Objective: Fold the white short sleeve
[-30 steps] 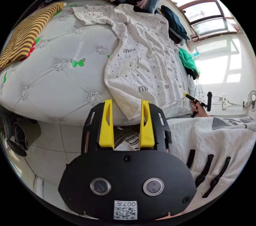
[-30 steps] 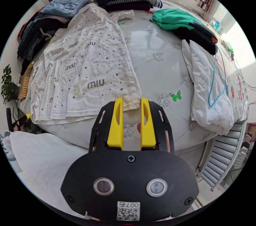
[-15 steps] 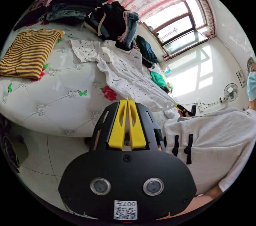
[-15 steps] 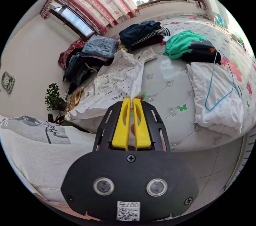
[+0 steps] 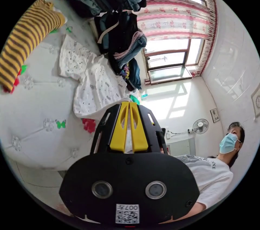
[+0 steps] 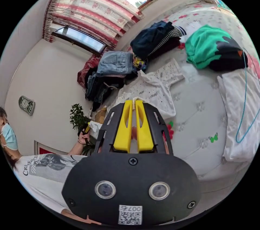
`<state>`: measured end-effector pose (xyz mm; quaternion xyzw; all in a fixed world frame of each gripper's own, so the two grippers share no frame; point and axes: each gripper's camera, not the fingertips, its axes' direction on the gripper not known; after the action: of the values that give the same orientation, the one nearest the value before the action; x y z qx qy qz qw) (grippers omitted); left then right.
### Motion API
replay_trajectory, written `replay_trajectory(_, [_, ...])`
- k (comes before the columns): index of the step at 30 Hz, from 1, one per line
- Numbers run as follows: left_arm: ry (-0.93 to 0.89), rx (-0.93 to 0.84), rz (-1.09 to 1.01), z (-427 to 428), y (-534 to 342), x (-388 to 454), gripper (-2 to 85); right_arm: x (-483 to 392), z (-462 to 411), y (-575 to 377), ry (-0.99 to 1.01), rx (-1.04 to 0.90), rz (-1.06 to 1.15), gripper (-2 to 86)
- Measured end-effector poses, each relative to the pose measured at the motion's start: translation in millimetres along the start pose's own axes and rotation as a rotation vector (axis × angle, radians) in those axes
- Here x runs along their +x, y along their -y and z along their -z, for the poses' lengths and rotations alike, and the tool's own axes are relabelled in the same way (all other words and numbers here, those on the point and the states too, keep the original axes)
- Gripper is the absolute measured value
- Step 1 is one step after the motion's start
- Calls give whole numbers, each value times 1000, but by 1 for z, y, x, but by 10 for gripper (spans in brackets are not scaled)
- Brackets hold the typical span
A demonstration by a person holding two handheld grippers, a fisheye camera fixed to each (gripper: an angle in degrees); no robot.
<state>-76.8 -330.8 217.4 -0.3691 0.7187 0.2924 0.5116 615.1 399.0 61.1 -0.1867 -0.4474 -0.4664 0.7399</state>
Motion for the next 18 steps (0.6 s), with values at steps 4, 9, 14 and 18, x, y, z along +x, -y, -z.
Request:
replay_trajectory(4, [-61,88,-355,37,51,133,-10,-87,77,65,168,271,253,-1])
replay_trajectory(9, [-29,54,-550,67,14,192,-10,-115,120,50,172,341,400,-1])
replay_trajectory(14, [-32,29,-346,75,-55,131,-10,-66,118,-5,144,240,267,-1])
replay_trajectory(18, [-26,14,-39,71,-123,56,-10,-17,105,-45,93,80,41,-2])
